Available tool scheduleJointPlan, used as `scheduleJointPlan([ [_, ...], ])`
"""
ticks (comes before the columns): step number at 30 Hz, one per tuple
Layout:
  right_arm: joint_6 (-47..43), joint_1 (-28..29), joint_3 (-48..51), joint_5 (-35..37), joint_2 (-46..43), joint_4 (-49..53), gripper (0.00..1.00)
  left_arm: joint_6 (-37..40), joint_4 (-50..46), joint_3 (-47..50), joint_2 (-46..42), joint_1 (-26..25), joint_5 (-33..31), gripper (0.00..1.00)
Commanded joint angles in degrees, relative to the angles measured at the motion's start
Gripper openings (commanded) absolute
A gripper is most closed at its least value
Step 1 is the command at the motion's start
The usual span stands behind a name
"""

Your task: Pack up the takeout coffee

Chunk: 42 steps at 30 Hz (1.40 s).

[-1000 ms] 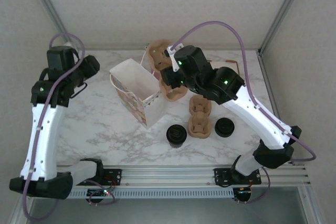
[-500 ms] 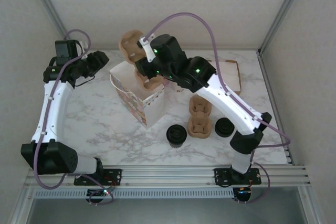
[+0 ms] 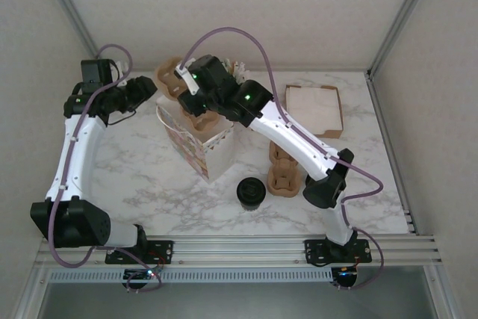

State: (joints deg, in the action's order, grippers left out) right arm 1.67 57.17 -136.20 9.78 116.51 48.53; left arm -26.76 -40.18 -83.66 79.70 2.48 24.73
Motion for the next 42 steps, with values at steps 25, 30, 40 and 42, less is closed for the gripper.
scheduleJointPlan([
  [25, 1.8, 0.6, -12.2, 0.8, 7.9, 18.3, 0.33, 4.0, -0.9, 3.1, -0.9, 0.4, -3.9, 0.49],
  [30, 1.8, 0.6, -12.3, 0.8, 8.2, 19.5, 0.33, 4.0, -0.6, 3.3, -1.0, 0.4, -3.6, 0.49],
  [40, 2.0, 0.8, -13.6, 0.9, 9.9, 21.7, 0.33, 4.2, -0.3, 3.7, -1.2, 0.3, -3.3, 0.49],
  [42, 1.9, 1.1, -13.6, 0.8, 10.1, 21.9, 0.33, 4.3, -0.3, 3.8, -1.3, 0.4, -3.6, 0.49],
])
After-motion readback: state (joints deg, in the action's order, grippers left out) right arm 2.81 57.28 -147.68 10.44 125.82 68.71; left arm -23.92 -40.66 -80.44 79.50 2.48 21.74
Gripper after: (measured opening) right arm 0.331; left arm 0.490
